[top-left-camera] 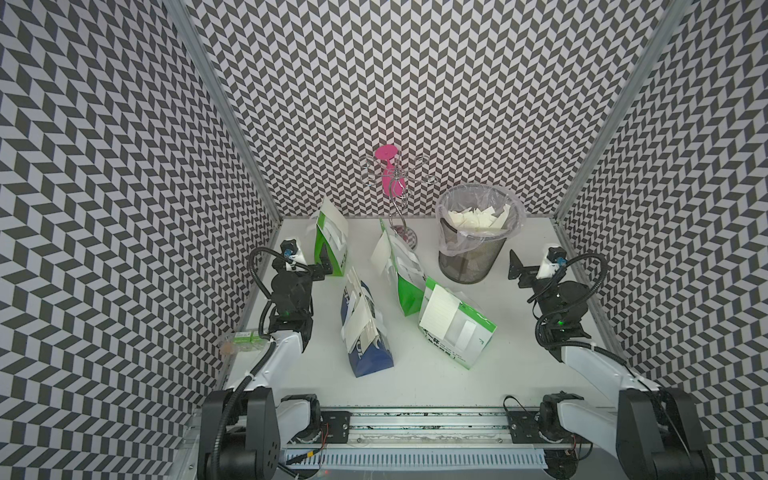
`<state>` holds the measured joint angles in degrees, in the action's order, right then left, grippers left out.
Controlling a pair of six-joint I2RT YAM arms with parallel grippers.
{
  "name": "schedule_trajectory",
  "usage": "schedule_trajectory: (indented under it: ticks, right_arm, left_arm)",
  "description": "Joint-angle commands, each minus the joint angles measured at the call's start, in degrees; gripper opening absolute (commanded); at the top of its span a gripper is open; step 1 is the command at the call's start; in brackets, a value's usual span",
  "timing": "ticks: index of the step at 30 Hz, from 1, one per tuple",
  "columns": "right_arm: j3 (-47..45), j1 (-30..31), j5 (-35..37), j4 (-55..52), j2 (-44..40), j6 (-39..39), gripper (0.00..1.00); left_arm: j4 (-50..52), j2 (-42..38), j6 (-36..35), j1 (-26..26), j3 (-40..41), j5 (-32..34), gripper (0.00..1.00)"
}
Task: Shred takeout receipts and throw away
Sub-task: Adjust the takeout bag at the center of the board.
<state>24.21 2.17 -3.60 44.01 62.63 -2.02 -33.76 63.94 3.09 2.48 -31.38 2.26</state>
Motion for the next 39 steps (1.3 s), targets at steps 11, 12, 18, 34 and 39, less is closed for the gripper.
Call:
schedule_trajectory:
  ticks: [11, 12, 18, 34, 39]
  right_arm:
    - [21.74, 1.21, -20.16, -35.92, -10.68, -0.01, 0.99]
    - [24.46, 1.29, -22.27, -40.38, -10.07, -1.15, 0.98]
    - [37.17, 3.5, -30.19, -63.93, -7.94, -6.5, 0.99]
    - [43.34, 22.11, -29.06, -91.35, -5.93, -15.87, 0.89]
    - [41.35, 26.87, -22.75, -91.54, -5.18, -16.37, 0.81]
  left_arm:
    - [37.98, -6.16, -0.61, -0.72, -27.49, -27.74, 0.99]
    - [39.91, -5.58, -1.0, -2.09, -29.51, -29.65, 0.99]
    - [52.37, -1.89, -5.29, -10.98, -38.61, -32.26, 0.97]
    - [62.09, 1.65, -11.27, -36.3, -39.89, -36.2, 0.94]
    - [61.46, 2.35, -9.56, -39.5, -37.76, -34.61, 0.92]
